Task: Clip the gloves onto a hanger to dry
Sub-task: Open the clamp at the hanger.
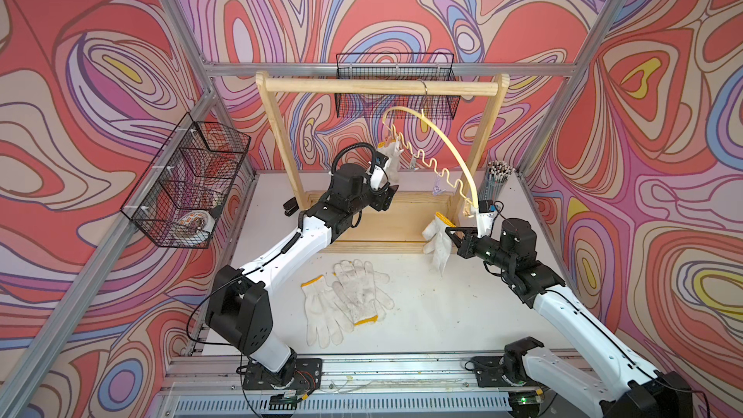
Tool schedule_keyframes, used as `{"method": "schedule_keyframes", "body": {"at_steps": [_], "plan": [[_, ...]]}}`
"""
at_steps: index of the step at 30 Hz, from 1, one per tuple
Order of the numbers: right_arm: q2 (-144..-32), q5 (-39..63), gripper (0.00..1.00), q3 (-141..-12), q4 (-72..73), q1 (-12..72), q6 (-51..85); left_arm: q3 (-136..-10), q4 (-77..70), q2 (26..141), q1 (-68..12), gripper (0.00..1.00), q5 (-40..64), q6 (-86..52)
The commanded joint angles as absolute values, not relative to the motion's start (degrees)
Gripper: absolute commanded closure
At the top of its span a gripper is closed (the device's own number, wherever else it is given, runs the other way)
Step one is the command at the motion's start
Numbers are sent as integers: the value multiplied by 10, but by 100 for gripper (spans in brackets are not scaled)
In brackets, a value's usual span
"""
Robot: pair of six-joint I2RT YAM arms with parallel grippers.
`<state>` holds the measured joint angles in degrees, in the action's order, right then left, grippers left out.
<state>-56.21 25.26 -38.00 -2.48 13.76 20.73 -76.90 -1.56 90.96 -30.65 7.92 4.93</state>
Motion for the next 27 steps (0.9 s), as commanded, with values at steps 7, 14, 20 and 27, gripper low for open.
{"method": "schedule_keyframes", "body": {"at_steps": [7,14,20,27], "plan": [[-695,358,100,-445,43,91,182,-793,-37,929,-304,23,87,64],[-819,395,100,-590,8,91,146,-814,-50,942,-304,23,87,84],[-913,423,100,-694,-16,91,124,-850,-45,964,-294,27,97,104],[-980,423,100,-772,-59,91,101,-884,-32,991,-284,31,119,133]]}}
